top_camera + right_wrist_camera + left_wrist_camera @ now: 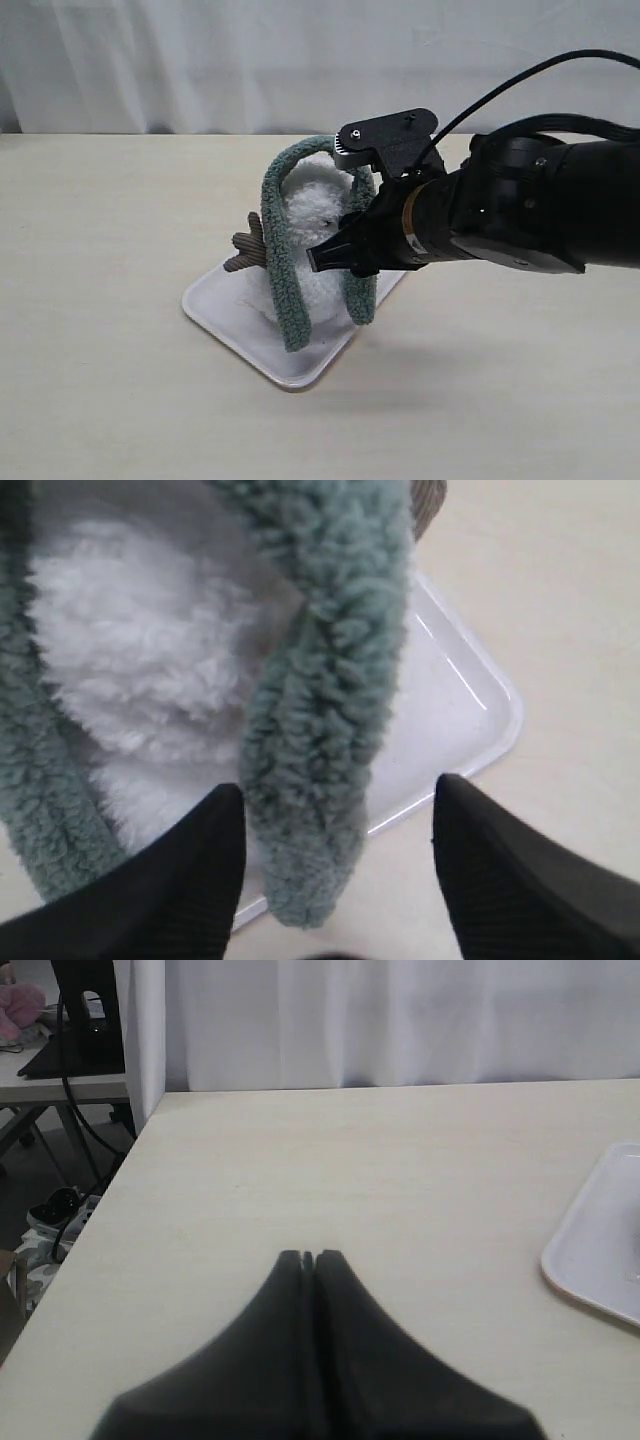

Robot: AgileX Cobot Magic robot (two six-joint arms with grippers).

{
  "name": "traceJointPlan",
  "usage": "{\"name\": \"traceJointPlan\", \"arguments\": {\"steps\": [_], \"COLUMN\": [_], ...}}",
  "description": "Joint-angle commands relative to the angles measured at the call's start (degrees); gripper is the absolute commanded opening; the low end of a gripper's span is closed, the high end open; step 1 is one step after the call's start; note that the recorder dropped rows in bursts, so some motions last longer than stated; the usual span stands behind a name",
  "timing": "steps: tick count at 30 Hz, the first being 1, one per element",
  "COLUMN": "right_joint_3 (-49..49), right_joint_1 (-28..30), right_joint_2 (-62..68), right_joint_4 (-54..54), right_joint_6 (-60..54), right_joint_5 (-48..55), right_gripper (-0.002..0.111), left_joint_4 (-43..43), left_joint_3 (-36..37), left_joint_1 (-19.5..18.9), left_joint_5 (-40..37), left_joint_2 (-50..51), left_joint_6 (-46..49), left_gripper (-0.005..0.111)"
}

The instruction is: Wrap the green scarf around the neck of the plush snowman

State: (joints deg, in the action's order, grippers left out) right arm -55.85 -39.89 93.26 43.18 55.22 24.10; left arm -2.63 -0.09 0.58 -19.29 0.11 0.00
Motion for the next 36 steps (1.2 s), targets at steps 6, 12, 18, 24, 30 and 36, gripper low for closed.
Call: {"name": "traceJointPlan", "arguments": {"steps": [6,12,18,24,30,36], "right_joint_3": [0.22,-0.11,-3.33,-11.34,-22.44,-30.84], "right_joint_1": [0.45,0.45,0.45,0.45,0.45,0.58], "right_joint_2": [3.92,3.82,-0.14,-2.14,6.43,15.62], "right_joint_4": [2.7,2.7,2.7,2.7,2.7,-2.65], "right_joint_6": [-0.77,-4.65,-10.74,-21.15,-25.25,-30.08], "right_joint_5": [-7.0,-3.97,7.62,9.22,20.25,29.07], "right_gripper": [0.015,0.004,0.004,0.004,0.004,0.004], "left_joint_4": [0.21,0.21,0.21,0.21,0.13,0.13], "left_joint_3": [0.09,0.09,0.09,0.09,0.09,0.09], "left_joint_1": [0.08,0.08,0.08,0.08,0.08,0.08], "left_joint_5": [0.74,0.74,0.74,0.74,0.88,0.88], "left_joint_2": [-0.11,-0.11,-0.11,-0.11,-0.11,-0.11], "left_joint_6": [0.0,0.0,0.0,0.0,0.0,0.0], "left_gripper": [0.0,0.0,0.0,0.0,0.0,0.0]}}
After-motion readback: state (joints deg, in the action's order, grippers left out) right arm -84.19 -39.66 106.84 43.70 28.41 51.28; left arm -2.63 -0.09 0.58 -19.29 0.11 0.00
